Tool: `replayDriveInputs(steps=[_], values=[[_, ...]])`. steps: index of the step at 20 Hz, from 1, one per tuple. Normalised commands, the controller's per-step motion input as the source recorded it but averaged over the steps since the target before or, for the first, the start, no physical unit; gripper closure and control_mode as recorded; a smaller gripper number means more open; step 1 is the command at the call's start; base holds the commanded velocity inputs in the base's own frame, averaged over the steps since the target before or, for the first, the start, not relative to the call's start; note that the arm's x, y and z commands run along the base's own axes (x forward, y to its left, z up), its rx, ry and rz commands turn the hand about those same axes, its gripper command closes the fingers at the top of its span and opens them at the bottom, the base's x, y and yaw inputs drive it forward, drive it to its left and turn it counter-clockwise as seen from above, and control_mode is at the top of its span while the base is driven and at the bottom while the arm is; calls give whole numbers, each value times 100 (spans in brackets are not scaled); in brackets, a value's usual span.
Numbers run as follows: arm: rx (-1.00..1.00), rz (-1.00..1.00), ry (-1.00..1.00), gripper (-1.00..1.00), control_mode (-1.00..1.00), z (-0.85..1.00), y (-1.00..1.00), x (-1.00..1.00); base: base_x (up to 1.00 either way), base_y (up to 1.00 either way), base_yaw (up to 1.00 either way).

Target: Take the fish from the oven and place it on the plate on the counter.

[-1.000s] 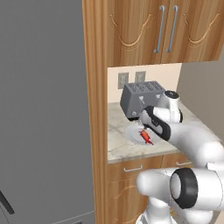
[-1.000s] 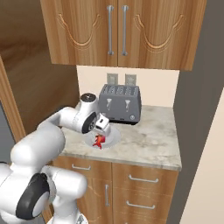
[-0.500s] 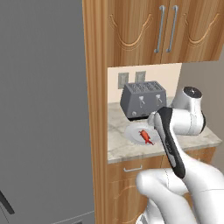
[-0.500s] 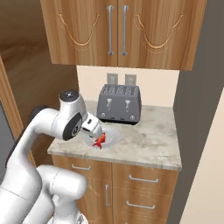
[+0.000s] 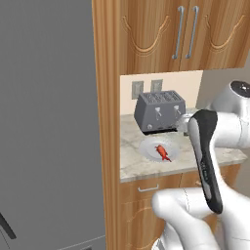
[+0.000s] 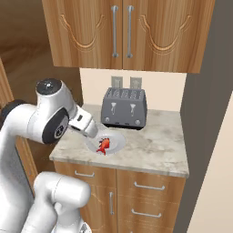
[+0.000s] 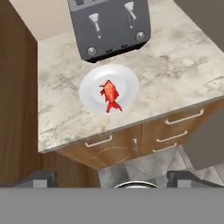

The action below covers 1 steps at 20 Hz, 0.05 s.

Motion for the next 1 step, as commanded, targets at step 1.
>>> replayDriveInputs(steps=[1], values=[[0, 0, 0, -100, -100, 94, 0, -55, 0, 0, 0]])
